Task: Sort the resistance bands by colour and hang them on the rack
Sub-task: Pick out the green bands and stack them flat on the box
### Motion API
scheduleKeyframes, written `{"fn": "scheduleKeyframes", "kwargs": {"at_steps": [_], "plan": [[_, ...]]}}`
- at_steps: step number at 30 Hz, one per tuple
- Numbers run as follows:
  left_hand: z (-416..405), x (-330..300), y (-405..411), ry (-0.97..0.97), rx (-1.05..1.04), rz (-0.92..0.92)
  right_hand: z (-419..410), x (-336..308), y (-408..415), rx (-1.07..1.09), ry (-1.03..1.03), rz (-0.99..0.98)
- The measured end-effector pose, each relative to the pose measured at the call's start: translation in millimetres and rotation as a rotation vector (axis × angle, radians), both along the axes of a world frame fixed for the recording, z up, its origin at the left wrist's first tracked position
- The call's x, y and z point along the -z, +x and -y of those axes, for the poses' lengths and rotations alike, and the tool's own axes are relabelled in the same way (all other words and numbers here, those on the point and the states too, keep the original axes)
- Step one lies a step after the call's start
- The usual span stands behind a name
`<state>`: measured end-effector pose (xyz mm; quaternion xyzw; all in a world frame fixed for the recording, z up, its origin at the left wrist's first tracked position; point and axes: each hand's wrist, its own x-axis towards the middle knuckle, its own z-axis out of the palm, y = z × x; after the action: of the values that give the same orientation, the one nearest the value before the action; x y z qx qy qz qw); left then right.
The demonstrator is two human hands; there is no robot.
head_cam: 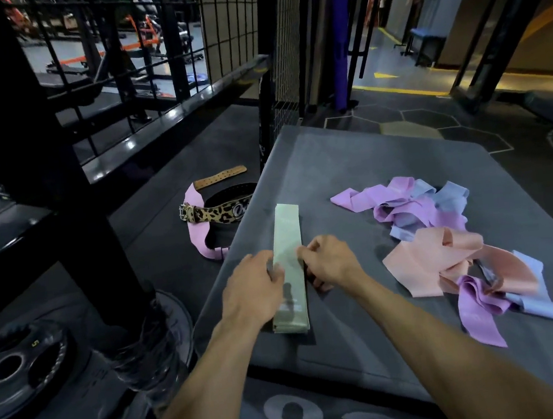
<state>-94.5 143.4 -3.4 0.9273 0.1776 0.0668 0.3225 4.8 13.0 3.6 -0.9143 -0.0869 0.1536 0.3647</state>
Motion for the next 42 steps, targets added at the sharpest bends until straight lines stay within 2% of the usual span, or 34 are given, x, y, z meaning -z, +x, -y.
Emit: {"fn": "scheduleKeyframes", "kwargs": {"at_steps": [6,11,15,19,25,29,38,42], "plan": [[3,4,23,0.036,0.019,0.013,-10,13,17,-0.074,-0.263,0.218],[4,6,31,0.004,0.005,0.027,-10,17,23,-0.142,-0.367,0.307],[3,9,32,-0.006,0.009,0.022,-14,-3,43,-0.133,-0.423,0.248],[2,10,31,0.023,0.008,0.011,-43,-28,81,-0.111,-0.473,0.391],[1,9,37,0.024,0.009,-0.021,-88,-26,112,-0.137,-0.594,0.312],[0,6,39,-0.005,0.011,-0.042,-102,-23,120,-0.209,-0.738,0.355],[2,1,33,-0.051,0.007,-0.018,-119,-29,122,-0.226,-0.865,0.335],[13,-1,33,0.036,-0.005,-0.035,-122,-26,117,-0.23,-0.892,0.371]]}}
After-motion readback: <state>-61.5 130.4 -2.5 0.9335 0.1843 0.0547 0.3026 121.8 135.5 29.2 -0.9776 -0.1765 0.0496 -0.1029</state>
